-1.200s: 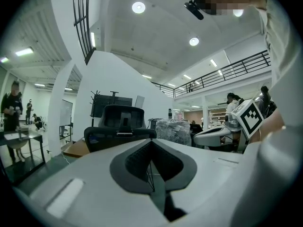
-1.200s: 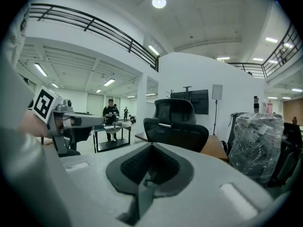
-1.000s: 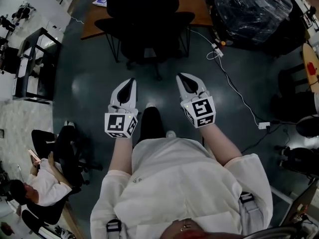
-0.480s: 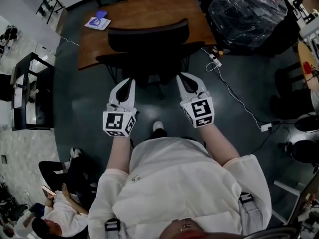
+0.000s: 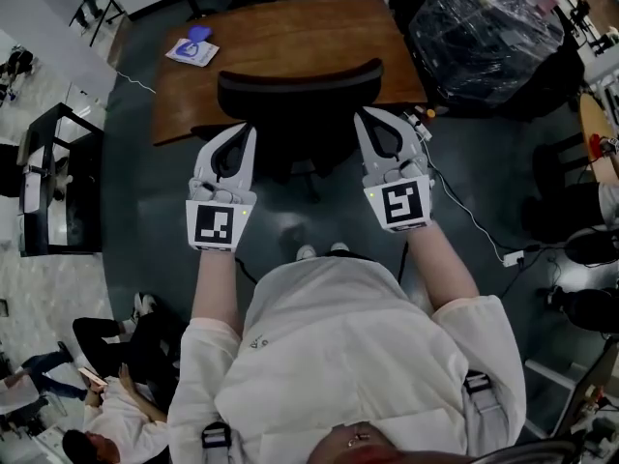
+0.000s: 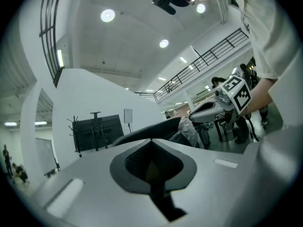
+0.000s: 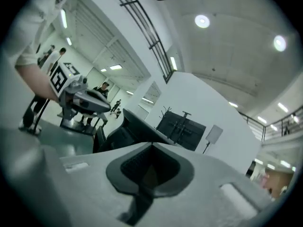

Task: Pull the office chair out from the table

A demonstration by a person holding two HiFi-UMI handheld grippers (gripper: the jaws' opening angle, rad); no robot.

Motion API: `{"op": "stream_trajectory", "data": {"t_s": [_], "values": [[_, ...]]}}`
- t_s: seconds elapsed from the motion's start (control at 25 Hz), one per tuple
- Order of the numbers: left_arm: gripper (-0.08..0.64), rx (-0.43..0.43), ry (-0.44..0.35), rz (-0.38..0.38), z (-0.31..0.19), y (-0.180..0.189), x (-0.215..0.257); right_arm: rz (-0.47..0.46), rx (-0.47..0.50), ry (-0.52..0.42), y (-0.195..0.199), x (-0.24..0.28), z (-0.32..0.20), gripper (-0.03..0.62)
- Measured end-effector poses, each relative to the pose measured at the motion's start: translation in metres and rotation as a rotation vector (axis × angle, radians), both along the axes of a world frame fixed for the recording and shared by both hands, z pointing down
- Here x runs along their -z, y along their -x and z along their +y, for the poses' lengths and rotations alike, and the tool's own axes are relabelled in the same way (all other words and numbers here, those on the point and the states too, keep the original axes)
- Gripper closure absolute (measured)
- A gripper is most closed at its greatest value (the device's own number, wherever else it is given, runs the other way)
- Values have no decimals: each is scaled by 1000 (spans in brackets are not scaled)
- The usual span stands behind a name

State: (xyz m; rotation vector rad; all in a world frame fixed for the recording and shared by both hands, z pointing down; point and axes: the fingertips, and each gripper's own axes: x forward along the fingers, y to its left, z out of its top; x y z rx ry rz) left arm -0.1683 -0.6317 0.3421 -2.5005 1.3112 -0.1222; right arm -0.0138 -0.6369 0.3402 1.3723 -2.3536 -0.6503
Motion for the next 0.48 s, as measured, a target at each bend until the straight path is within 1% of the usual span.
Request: {"op": "stream_trajectory", "data": {"t_s": [0.08, 0.12, 0.16, 0.24, 0.28, 0.36, 0.44, 0.48], "values": [[543, 15, -60, -113, -6, -1, 17, 133, -3, -52, 4, 10, -8, 600], [543, 25, -80, -176, -10, -2, 21, 194, -6, -77, 6, 12, -12, 516], [504, 36, -94, -238, -15, -3, 22, 252, -7, -102, 8, 12, -16, 450], [366, 53, -123, -365, -26, -4, 23, 348, 0, -141, 13, 11, -25, 384], [317, 56, -136, -439, -31, -5, 22, 384, 8, -147, 16, 9, -30, 352], [261, 49, -162, -598, -41, -10, 20, 426, 35, -134, 20, 5, -39, 328], [250, 35, -196, -737, -49, -15, 19, 452, 80, -108, 24, 0, -47, 327], [252, 23, -211, -784, -52, -18, 19, 468, 110, -90, 26, -4, -50, 327]]}}
